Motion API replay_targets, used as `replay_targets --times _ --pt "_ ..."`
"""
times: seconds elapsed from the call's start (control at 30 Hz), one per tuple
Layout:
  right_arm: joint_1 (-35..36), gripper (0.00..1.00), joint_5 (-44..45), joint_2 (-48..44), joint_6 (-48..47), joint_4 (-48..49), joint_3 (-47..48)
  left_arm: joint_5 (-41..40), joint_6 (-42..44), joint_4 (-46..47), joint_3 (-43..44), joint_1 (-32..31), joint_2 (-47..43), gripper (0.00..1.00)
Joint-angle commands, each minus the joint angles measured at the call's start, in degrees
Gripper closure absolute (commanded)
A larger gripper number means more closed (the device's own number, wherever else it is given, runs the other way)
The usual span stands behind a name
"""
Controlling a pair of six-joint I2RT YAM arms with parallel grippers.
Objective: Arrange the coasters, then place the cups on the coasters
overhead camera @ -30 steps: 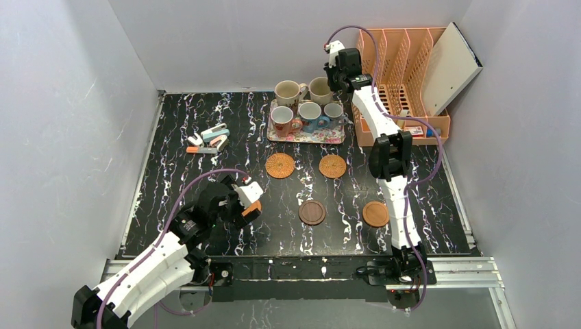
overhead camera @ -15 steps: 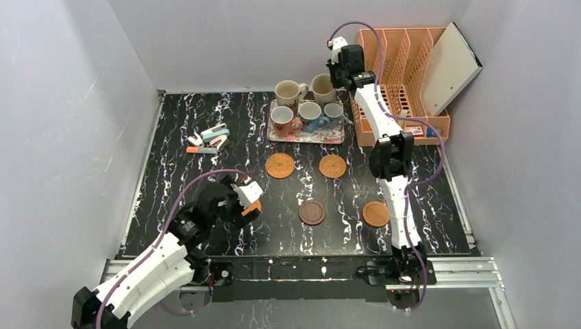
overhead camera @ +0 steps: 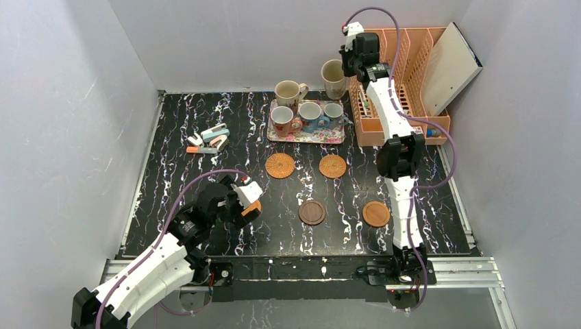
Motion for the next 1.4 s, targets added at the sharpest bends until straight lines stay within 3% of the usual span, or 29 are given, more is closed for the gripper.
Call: replay_targets --times 0.0,0.17,0.43,0.6,1.07,1.37 --pt "-1.0 0.99 -0.4 -10.2 2.6 6.9 4.6 -0.4 0.5 0.0 -0.3 0.1 -0.7 0.02" --pt "-2.3 0.99 -3.7 -16.2 3.8 6.9 -1.6 -0.4 0.5 0.0 -0.3 0.1 -0.7 0.02" --pt "-4.4 0.99 -6.7 -34.7 3.9 18.6 -30.1 -0.2 0.4 -0.1 -0.2 0.1 -0.8 0.02" --pt "-6.2 0.99 -8.9 -43.6 4.2 23.3 -42.9 -0.1 0.2 -0.3 -0.2 0.1 -1.4 0.02" --pt "-15.6 0.99 -17.7 -67.1 5.5 21.7 -71.1 0.2 0.0 -0.6 -0.1 0.1 -2.7 0.02" --pt "-20.5 0.99 -19.9 -75.9 6.3 22.7 -88.1 0.1 0.1 -0.8 -0.3 0.1 -3.8 0.02"
